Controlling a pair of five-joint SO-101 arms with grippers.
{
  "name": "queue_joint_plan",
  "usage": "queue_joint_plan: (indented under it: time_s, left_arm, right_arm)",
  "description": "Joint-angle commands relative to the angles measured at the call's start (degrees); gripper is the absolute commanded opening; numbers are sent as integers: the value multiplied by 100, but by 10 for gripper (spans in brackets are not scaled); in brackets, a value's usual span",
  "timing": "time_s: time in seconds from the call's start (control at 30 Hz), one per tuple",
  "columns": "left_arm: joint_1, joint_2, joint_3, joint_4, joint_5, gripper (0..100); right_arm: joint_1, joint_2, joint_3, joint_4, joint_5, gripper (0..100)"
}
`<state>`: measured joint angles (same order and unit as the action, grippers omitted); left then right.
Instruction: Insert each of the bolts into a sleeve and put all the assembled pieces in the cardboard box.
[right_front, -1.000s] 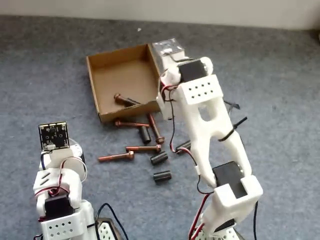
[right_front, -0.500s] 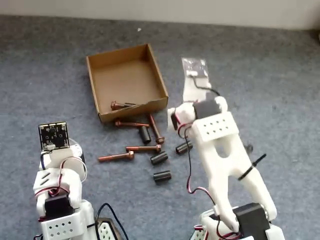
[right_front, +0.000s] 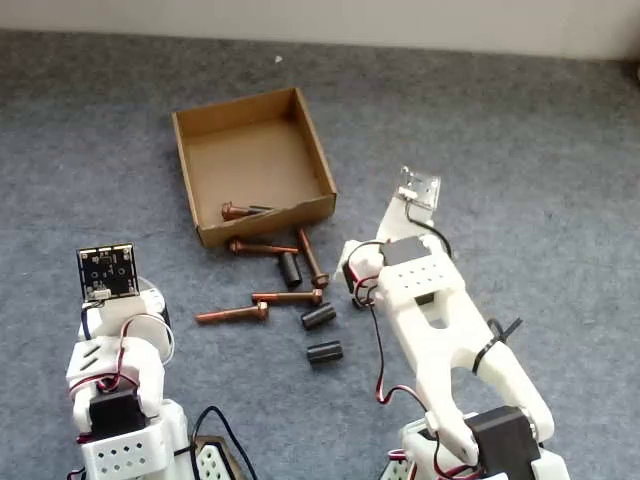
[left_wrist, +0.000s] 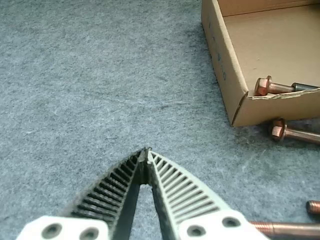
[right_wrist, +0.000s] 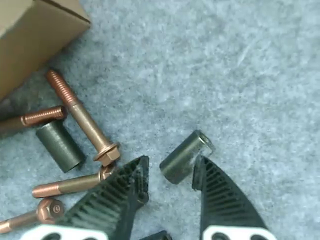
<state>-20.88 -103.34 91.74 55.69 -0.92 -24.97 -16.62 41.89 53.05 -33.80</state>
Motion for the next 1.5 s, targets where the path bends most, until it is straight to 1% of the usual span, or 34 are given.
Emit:
queue_joint_plan:
  time_s: [0.0, 0.1, 0.43, 0.6, 0.63, 0.7, 0.73, 0.8, 0.87, 0.9, 1.0, 1.1, 1.17, 1.23, 1.33, 1.47]
  left_arm:
    - [-66, -48, -22, -149, -70, 17]
    - [-66, -48, -22, -149, -70, 17]
    - [-66, -48, -13, -149, -70, 17]
    - [-66, -48, -13, -149, -70, 17]
    - [-66, -48, -13, -149, -70, 17]
    - [-66, -40, -13, -149, -70, 17]
    - [-66, -40, -13, -149, -70, 17]
    - [-66, -40, -4, -149, -70, 18]
    - [-66, -40, -31, -141, -88, 18]
    - [-66, -31, -75, -141, -211, 18]
    - [-31, -22, -215, -132, -668, 18]
    - [-22, -13, -549, 70, -712, 18]
    - [189, -4, -866, 299, -765, 18]
    - [549, -4, -1182, 642, -1073, 18]
    - [1103, 4, -1587, 1125, -1319, 17]
    - [1666, 84, -1956, 1512, -1609, 18]
  right_arm:
    - [31, -277, -22, -101, -70, 142]
    - [31, -101, -31, -110, -70, 142]
    - [75, 1833, -989, -101, -70, 142]
    - [207, 2273, -1200, -101, -62, 126]
    - [251, 2273, -1200, -92, -44, 101]
    - [312, 2176, -1200, -84, -35, 12]
    - [321, 2070, -1182, -22, -26, 0]
    - [312, 1789, -1165, 295, 0, 10]
    - [295, 1402, -1174, 620, 281, 4]
    - [295, 1174, -1165, 708, 387, 5]
    - [356, 514, -1042, 734, 519, 5]
    - [620, 40, -541, 382, 519, 5]
    - [813, -145, -198, -22, 519, 5]
    - [1042, -189, 101, -497, 519, 5]
    - [1341, -180, 409, -1068, 519, 5]
    - [1534, -180, 523, -1358, 510, 5]
